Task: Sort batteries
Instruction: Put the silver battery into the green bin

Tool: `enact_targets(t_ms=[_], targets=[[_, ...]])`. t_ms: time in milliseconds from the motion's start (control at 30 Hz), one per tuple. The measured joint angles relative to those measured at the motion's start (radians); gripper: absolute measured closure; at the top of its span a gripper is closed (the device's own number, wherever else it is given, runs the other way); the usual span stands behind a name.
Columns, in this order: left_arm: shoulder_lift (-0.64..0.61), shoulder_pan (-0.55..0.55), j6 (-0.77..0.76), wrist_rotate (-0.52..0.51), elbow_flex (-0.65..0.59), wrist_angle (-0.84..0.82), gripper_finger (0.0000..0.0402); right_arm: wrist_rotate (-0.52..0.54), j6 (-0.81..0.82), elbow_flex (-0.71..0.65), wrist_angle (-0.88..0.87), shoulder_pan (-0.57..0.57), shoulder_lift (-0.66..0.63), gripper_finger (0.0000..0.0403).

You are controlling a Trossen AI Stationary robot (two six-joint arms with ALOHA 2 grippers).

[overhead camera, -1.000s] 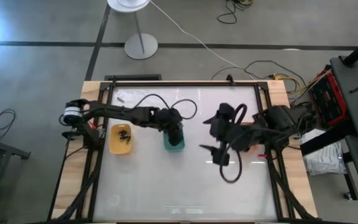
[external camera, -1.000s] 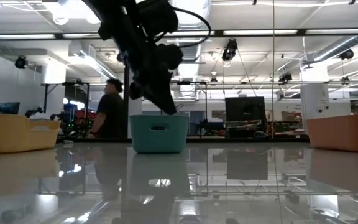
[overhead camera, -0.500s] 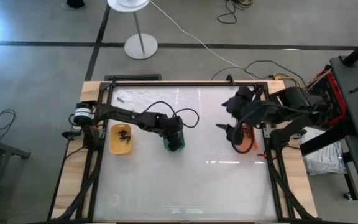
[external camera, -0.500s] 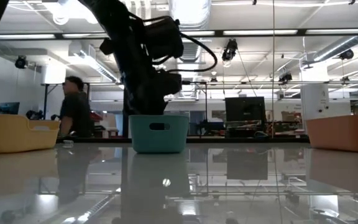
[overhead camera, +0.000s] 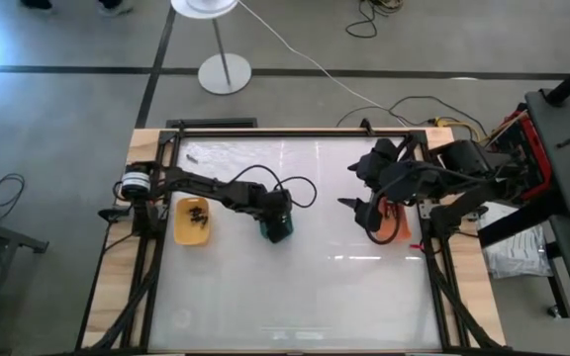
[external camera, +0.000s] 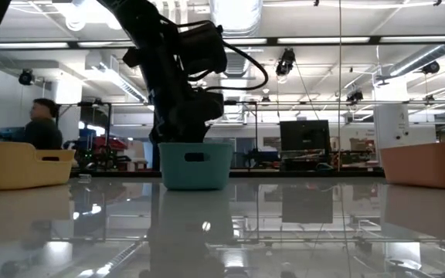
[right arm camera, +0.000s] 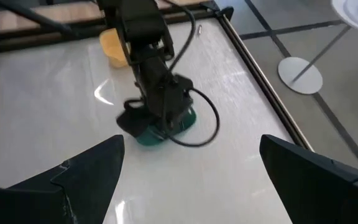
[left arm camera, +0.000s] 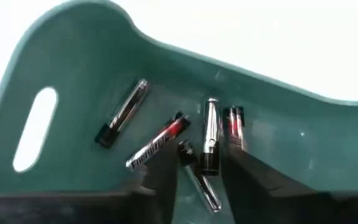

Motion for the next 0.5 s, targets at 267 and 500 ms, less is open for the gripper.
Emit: enact_targets(t_ms=[267, 500], targets=[[-0.091, -0.028, 0.014, 0.024, 0.062, -0.175, 0.0207, 0.009, 0.007, -0.100, 0.007, 0.000, -0.007, 0.0035], [-0.287, -0.114, 0.060, -0.025, 0.223, -0.310, 0.0160, 0.043, 0.133, -0.347, 0.074, 0.000, -0.013, 0.0035]])
